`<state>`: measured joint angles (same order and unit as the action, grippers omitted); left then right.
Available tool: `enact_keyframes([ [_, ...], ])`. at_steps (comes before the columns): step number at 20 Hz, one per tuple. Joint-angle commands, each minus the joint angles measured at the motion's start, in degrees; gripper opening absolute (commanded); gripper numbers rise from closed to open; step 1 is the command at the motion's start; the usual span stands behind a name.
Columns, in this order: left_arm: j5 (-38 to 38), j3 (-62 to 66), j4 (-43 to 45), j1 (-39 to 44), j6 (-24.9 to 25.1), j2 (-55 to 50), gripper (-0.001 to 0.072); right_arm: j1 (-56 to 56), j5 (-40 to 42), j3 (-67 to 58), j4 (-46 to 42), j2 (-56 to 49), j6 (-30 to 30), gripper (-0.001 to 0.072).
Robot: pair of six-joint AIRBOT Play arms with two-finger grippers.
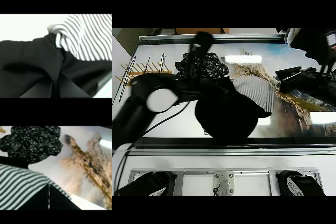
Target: Fold the clothes and pants, and hang the long-sleeved shirts on hangers.
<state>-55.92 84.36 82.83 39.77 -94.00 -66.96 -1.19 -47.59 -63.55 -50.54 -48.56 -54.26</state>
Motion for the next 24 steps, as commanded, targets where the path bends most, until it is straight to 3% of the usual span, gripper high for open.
enact_keyframes([
  [1,8.5,8.4,0.0,1.8,-0.1,-13.1,0.0014,-5.0,-2.4,0.0,-5.3,1.9,-7.1,0.0021],
  [2,10.0,12.2,-0.1,0.9,-0.1,-17.5,0.0013,-5.4,-2.4,0.0,-6.5,1.9,-8.1,0.0021],
  [3,9.9,15.9,-0.4,-0.3,-0.4,-21.2,0.0134,-5.8,-2.3,0.0,-8.0,1.9,-8.8,0.0021],
  [4,8.7,19.8,-0.4,-1.9,-2.6,-24.6,0.0466,-5.9,-2.4,0.0,-10.0,1.9,-9.4,0.0021],
  [5,6.2,22.8,-0.4,-3.7,-5.0,-26.9,0.0676,-5.9,-2.5,0.0,-12.2,1.9,-9.7,0.0021],
  [7,-3.0,26.1,-0.5,-8.3,-9.0,-29.2,0.0683,-6.0,-4.9,0.0,-14.3,1.9,-9.7,0.0025],
  [9,-11.9,24.0,-0.5,-13.0,-9.2,-28.8,0.0684,-6.0,-9.1,0.3,-14.2,1.7,-9.7,0.0031],
  [10,-14.8,20.7,-1.0,-14.9,-9.0,-27.6,0.0684,-5.9,-11.9,0.7,-13.7,1.4,-9.7,0.0131],
  [11,-16.2,16.5,-1.8,-16.3,-8.9,-25.9,0.0684,-5.8,-14.9,1.7,-12.9,1.1,-9.7,0.0428],
  [12,-16.5,11.0,-2.6,-17.3,-8.9,-23.6,0.0684,-5.4,-17.2,3.2,-12.2,0.8,-9.7,0.0615],
  [15,-13.2,-6.1,-6.5,-17.5,-8.9,-16.5,0.0684,-1.8,-17.9,10.8,-11.6,-0.2,-12.0,0.0614],
  [18,-5.3,-20.5,-8.2,-16.4,-8.9,-11.6,0.0684,-0.6,-13.7,19.7,-12.8,-2.4,-21.0,0.0614],
  [20,-1.6,-24.8,-12.9,-16.5,-8.9,-11.3,0.0683,-2.4,-10.7,23.6,-14.2,-5.6,-29.9,0.0614],
  [24,3.1,-27.6,-18.5,-16.4,-7.4,-11.7,0.0684,-4.5,-8.1,25.0,-12.0,-15.8,-32.3,0.0614],
])
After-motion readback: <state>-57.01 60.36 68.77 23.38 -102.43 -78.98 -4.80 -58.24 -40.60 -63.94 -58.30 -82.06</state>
